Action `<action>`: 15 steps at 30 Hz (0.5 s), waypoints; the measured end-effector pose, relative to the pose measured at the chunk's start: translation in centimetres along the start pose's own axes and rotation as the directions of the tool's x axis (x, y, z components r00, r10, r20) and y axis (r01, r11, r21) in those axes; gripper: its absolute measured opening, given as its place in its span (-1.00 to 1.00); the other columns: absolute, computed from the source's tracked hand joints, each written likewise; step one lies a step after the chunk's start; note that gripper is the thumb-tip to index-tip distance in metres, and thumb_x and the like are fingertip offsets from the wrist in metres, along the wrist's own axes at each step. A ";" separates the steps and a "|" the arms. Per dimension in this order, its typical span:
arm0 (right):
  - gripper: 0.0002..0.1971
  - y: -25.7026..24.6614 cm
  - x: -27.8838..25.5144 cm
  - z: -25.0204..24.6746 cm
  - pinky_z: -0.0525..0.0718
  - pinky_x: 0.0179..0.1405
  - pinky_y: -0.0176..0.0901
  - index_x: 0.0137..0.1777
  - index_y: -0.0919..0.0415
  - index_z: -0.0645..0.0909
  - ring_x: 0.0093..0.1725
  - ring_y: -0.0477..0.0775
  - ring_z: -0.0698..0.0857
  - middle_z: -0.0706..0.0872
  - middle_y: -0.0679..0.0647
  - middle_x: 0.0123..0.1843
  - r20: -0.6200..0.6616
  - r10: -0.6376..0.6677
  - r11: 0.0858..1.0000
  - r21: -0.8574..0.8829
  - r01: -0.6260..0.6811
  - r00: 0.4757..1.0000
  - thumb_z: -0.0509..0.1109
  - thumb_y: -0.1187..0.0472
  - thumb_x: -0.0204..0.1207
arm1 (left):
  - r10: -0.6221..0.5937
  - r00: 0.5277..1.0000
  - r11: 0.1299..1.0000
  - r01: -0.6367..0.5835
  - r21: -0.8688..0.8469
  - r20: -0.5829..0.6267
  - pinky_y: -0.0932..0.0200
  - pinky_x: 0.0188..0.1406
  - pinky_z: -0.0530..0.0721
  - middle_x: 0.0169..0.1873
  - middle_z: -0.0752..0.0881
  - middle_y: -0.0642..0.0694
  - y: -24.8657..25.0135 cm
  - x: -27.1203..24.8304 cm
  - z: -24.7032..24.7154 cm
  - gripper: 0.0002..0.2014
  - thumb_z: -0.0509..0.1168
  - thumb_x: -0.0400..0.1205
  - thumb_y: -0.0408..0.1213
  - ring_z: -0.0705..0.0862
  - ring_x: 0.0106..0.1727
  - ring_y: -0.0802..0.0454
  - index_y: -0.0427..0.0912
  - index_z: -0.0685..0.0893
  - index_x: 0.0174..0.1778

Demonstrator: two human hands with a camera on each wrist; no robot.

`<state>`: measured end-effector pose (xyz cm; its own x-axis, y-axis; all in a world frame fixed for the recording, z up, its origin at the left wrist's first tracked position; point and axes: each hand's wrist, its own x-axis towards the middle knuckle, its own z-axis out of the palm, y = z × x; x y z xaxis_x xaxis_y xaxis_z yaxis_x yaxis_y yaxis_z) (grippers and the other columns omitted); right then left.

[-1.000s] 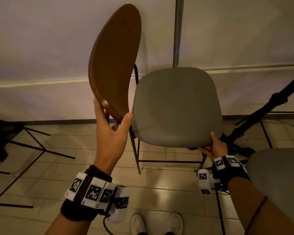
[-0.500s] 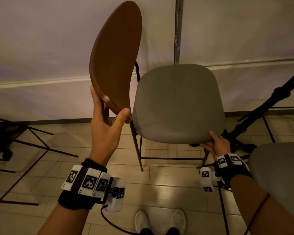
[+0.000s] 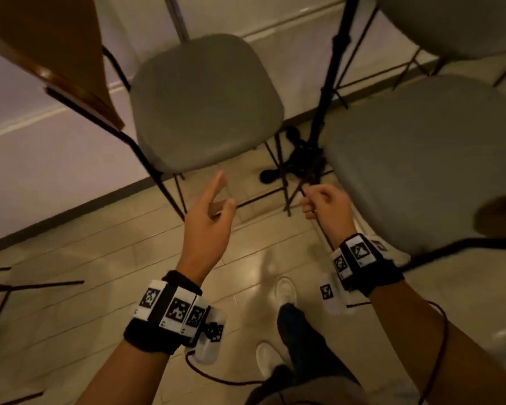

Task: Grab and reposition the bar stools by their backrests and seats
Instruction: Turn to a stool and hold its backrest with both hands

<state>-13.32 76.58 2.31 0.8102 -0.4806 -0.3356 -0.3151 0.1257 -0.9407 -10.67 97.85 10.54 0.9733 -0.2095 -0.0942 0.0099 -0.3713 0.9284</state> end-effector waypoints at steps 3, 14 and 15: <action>-0.81 -3.1 -5.8 -3.7 0.66 -0.22 -0.38 -0.15 0.03 0.61 -0.23 -0.08 0.70 0.74 0.00 -0.22 0.051 -0.233 0.946 -0.220 0.238 0.971 0.35 0.32 0.66 | 0.077 0.989 0.997 -0.072 -0.042 0.130 -0.20 0.29 0.67 0.33 0.61 0.02 2.4 -3.7 4.2 -0.57 0.20 0.69 -0.30 0.69 0.25 0.01 0.01 0.43 0.50; -0.85 -18.8 -20.1 -18.6 0.60 -0.14 -0.38 -0.14 0.43 0.69 -0.25 -0.03 0.67 0.76 0.23 -0.24 0.096 -0.961 0.202 -0.395 0.896 0.259 0.32 0.36 0.55 | 0.551 0.833 0.828 -0.539 -0.154 0.049 0.22 0.09 0.69 0.24 0.59 -0.34 17.2 -11.9 17.2 -0.69 0.22 0.68 -0.44 0.66 0.19 -0.10 -0.39 0.47 0.35; -0.85 -19.0 -20.3 -20.6 0.57 -0.12 -0.44 -0.14 0.42 0.69 -0.25 -0.07 0.65 0.76 0.23 -0.25 0.099 -0.970 0.165 -0.399 0.902 0.221 0.31 0.37 0.55 | 0.582 0.813 0.808 -0.577 -0.124 0.009 0.20 0.07 0.68 0.22 0.59 -0.35 18.3 -12.4 18.3 -0.70 0.21 0.69 -0.39 0.66 0.18 -0.13 -0.41 0.48 0.33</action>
<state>-33.95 66.04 27.98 0.5341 -0.1420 0.8334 0.4814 -0.7593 -0.4378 -26.73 77.08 22.16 0.7952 -0.3942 0.4607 -0.5249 -0.0673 0.8485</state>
